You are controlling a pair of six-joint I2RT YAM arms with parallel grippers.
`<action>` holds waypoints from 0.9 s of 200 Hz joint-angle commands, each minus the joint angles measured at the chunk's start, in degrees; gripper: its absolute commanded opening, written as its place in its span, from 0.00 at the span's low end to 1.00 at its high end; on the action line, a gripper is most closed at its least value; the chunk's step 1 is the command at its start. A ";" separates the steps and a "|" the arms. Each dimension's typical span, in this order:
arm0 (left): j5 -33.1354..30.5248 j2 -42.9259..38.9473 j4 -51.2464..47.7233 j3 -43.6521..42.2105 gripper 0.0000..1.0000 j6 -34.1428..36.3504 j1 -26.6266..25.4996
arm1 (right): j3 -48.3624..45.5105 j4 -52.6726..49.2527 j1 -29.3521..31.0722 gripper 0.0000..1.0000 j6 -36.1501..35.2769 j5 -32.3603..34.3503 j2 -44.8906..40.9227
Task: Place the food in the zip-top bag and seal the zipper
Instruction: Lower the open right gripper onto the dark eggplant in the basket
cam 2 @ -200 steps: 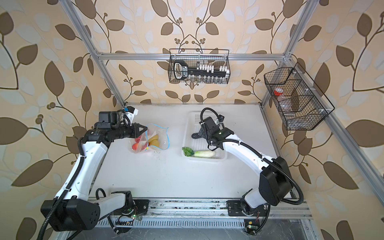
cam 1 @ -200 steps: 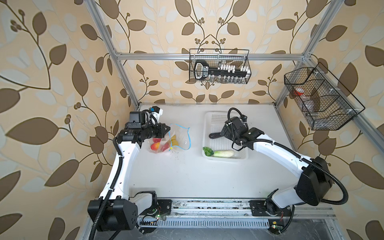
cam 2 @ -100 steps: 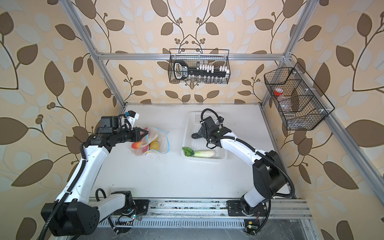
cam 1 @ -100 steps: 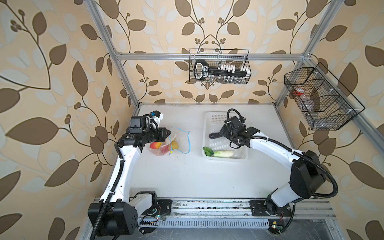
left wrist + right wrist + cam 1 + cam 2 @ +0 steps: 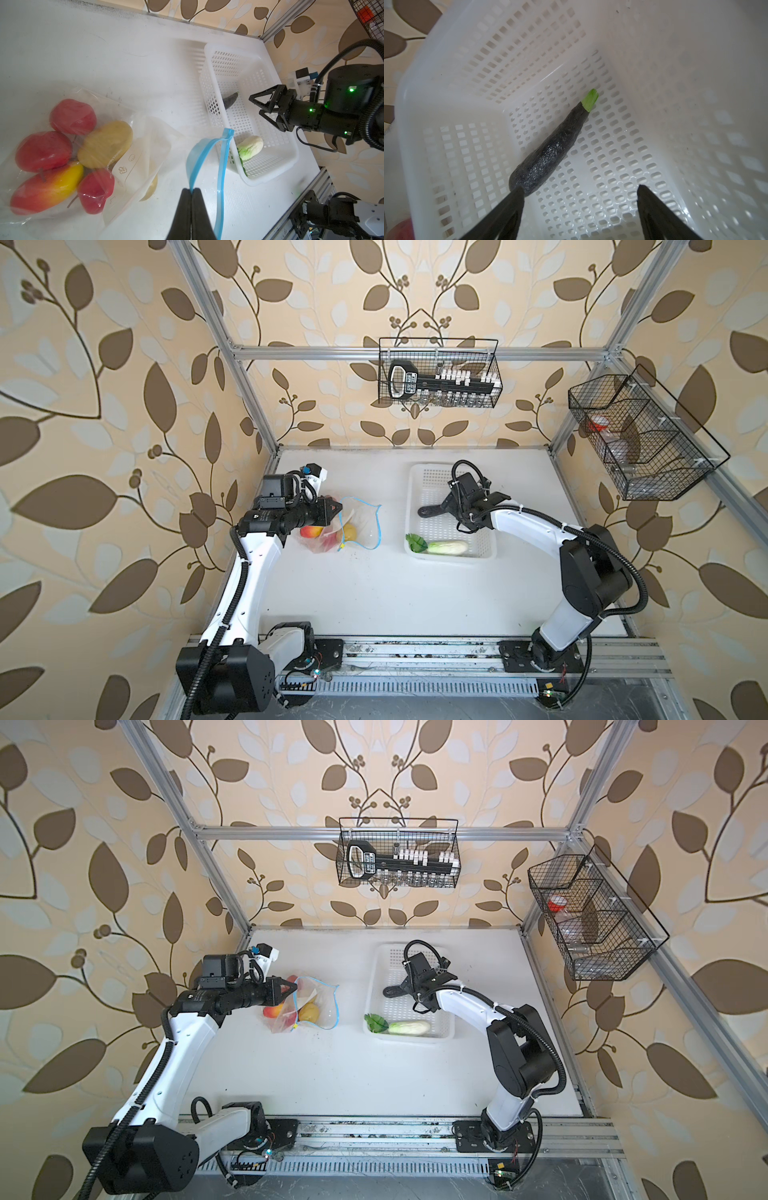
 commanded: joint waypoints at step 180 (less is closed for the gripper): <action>2.57 0.13 1.00 -0.39 0.00 -0.10 1.24 | 8.49 4.96 -3.62 0.68 8.07 -5.75 13.59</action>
